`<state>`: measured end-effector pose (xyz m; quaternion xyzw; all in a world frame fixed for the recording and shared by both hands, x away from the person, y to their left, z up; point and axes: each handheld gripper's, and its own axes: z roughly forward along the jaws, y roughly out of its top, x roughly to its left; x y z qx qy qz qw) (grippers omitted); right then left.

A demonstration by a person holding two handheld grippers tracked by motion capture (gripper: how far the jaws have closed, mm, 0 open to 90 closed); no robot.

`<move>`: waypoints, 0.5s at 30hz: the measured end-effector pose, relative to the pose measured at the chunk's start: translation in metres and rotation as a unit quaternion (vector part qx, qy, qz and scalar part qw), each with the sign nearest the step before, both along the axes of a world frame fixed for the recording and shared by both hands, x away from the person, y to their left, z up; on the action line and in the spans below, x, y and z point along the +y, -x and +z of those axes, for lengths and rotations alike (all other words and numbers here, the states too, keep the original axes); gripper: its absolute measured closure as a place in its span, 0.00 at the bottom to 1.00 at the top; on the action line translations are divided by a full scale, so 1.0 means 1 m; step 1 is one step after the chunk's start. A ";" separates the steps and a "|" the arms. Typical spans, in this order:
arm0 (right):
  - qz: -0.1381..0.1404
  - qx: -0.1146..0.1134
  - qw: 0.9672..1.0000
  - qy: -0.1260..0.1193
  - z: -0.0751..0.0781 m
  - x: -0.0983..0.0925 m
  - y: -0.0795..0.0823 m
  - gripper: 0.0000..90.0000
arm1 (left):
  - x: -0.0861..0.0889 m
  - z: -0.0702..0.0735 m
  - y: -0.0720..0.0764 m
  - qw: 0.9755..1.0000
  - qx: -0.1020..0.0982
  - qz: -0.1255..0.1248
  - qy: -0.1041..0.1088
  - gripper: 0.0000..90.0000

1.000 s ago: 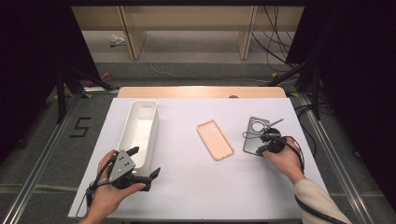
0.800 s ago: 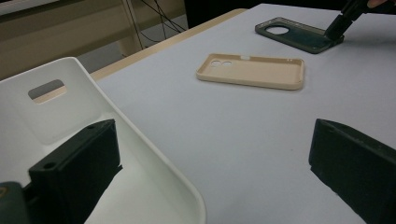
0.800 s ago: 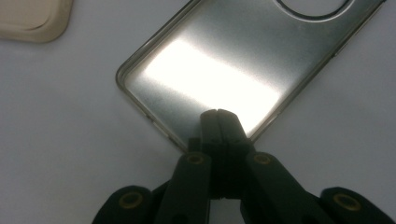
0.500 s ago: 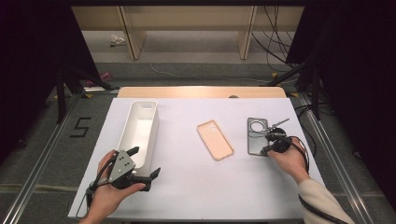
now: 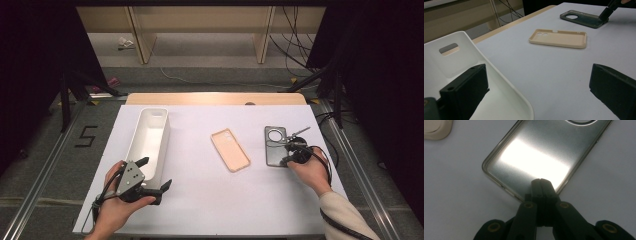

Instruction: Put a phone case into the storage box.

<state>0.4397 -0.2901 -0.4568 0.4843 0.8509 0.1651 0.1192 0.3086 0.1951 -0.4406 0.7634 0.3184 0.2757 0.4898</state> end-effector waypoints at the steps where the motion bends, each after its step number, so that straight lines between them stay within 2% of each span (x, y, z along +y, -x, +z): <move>1: -0.001 0.001 1.000 0.000 0.000 0.000 0.000 1.00 | 0.000 0.000 0.000 1.000 0.000 0.000 0.001 0.02; 5: 0.000 -0.002 1.000 -0.005 0.001 0.000 0.001 1.00 | 0.000 0.000 0.000 1.000 0.000 -0.001 0.000 0.02; 10: 0.013 -0.029 0.999 -0.018 0.007 -0.001 0.002 0.94 | 0.000 0.000 0.000 1.000 0.000 0.000 0.000 0.02; 13: 0.058 -0.044 0.997 -0.015 0.012 0.000 0.004 0.79 | 0.000 0.000 0.000 1.000 0.000 0.001 0.000 0.02; 15: 0.093 -0.061 0.994 0.005 0.015 0.001 0.006 0.66 | 0.000 0.000 0.000 1.000 0.001 0.001 0.000 0.02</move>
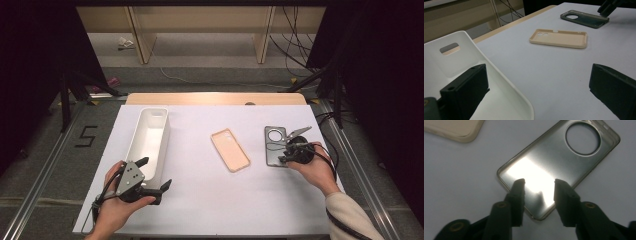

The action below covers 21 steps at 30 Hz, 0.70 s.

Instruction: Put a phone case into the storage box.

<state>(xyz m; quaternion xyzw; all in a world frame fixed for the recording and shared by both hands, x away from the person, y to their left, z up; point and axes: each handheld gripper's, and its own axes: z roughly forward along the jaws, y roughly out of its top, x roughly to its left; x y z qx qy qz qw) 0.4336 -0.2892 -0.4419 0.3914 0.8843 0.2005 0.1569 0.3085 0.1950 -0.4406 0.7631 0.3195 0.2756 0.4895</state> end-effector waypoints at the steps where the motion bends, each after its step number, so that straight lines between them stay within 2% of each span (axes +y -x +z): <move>1: 0.017 -0.011 1.000 0.015 0.001 0.001 0.000 0.58 | 0.000 0.000 0.000 1.000 0.000 0.000 0.000 0.02; 4: 0.063 -0.019 0.996 0.063 0.006 0.005 -0.002 0.48 | -0.001 0.001 0.001 1.000 -0.001 -0.002 0.000 0.02; 6: 0.097 -0.017 0.990 0.098 0.008 0.009 -0.004 0.45 | -0.002 0.001 0.001 1.000 -0.001 -0.003 0.000 0.02; 8: 0.126 -0.010 0.982 0.137 0.010 0.013 -0.005 0.41 | -0.002 0.000 0.001 1.000 -0.001 -0.002 0.000 0.02; 11: 0.159 0.006 0.974 0.162 0.009 0.020 -0.007 0.33 | -0.001 0.000 0.001 1.000 0.000 -0.001 0.001 0.02; 13: 0.167 0.015 0.969 0.180 0.008 0.024 -0.007 0.29 | -0.001 0.000 0.001 1.000 0.000 -0.001 0.002 0.02; 16: 0.178 0.014 0.963 0.202 0.004 0.029 -0.009 0.26 | -0.002 0.001 0.001 1.000 0.000 -0.002 0.003 0.02; 20: 0.196 0.020 0.954 0.226 -0.002 0.032 -0.011 0.28 | -0.002 0.000 0.001 1.000 0.001 -0.003 0.003 0.02; 21: 0.197 0.022 0.953 0.229 -0.003 0.033 -0.011 0.28 | -0.002 0.000 0.001 1.000 0.000 -0.003 0.003 0.02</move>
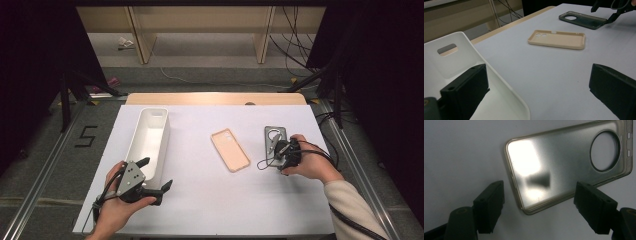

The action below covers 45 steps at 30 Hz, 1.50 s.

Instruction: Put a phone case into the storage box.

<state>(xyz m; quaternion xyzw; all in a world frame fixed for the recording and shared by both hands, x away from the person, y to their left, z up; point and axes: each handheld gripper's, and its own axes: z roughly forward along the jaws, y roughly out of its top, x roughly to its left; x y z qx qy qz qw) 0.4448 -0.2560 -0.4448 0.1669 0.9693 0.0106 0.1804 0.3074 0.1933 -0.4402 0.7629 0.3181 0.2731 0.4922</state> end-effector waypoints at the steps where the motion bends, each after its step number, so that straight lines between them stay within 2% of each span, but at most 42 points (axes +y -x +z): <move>1: -0.002 -0.002 1.000 0.003 -0.001 0.001 0.000 0.28 | 0.000 0.000 0.000 1.000 0.000 0.000 0.000 0.02; 2: 0.007 -0.001 1.000 0.007 -0.001 0.001 -0.002 0.29 | 0.000 0.000 0.000 1.000 0.000 0.000 0.000 0.02; 5: 0.015 0.002 1.000 0.019 -0.003 0.003 -0.003 0.29 | 0.000 0.000 0.000 1.000 0.000 -0.001 0.001 0.02; 8: 0.021 0.004 1.000 0.019 -0.005 0.005 -0.005 0.29 | -0.001 0.000 0.000 1.000 0.000 -0.001 0.001 0.02; 11: 0.026 0.006 0.999 0.033 -0.005 0.007 -0.007 0.30 | -0.001 0.000 0.000 1.000 0.000 -0.001 0.002 0.02; 23: 0.034 0.013 0.998 0.042 -0.008 0.012 -0.010 0.34 | -0.002 0.000 0.001 1.000 0.002 -0.004 0.002 0.02; 30: 0.049 0.034 0.997 0.051 -0.007 0.015 -0.010 0.49 | -0.002 0.000 0.001 1.000 0.002 -0.006 0.000 0.02; 32: 0.056 0.039 0.997 0.047 -0.008 0.016 -0.010 0.53 | -0.003 0.000 0.001 1.000 0.002 -0.006 0.000 0.02; 38: 0.066 0.054 0.995 0.058 -0.007 0.018 -0.010 0.60 | -0.002 0.000 0.001 1.000 0.002 -0.005 0.000 0.02; 45: 0.075 0.062 0.994 0.055 -0.007 0.019 -0.009 0.70 | -0.003 0.000 0.001 1.000 0.002 -0.006 0.001 0.02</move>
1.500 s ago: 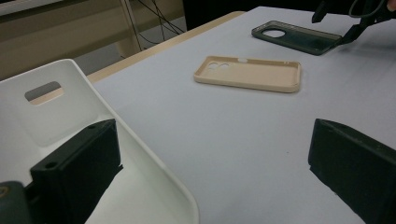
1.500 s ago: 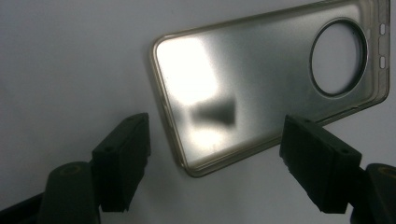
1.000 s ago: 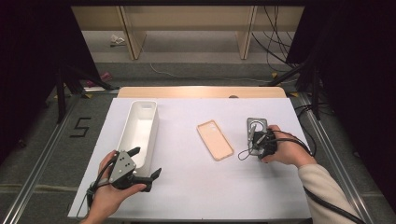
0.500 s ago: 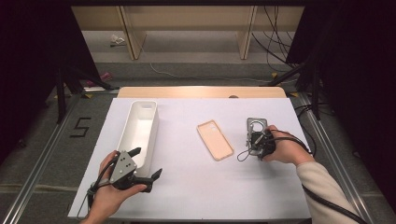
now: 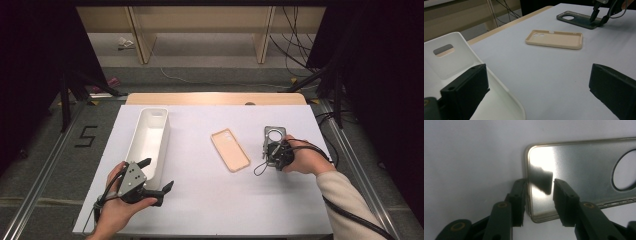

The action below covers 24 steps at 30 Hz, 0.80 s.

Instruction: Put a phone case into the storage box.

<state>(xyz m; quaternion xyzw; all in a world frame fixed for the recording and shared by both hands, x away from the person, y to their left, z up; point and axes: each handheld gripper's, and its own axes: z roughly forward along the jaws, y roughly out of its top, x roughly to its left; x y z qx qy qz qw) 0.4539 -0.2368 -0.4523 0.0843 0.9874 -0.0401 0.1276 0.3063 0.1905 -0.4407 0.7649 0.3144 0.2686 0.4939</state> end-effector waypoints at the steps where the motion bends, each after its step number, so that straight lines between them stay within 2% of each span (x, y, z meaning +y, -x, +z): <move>1: 0.000 0.002 1.000 0.001 0.000 0.000 0.001 0.72 | 0.000 0.000 0.000 1.000 0.000 0.000 0.000 0.02; 10: 0.008 0.017 1.000 0.004 0.000 0.001 0.002 0.84 | 0.000 0.000 0.000 1.000 0.000 -0.001 -0.001 0.02; 19: 0.014 0.032 0.999 0.006 -0.001 0.002 0.002 0.90 | -0.001 0.000 0.000 1.000 0.000 -0.001 -0.001 0.02; 24: 0.017 0.031 0.999 0.009 0.000 0.002 0.003 0.92 | -0.001 0.000 0.000 1.000 0.000 -0.002 -0.001 0.03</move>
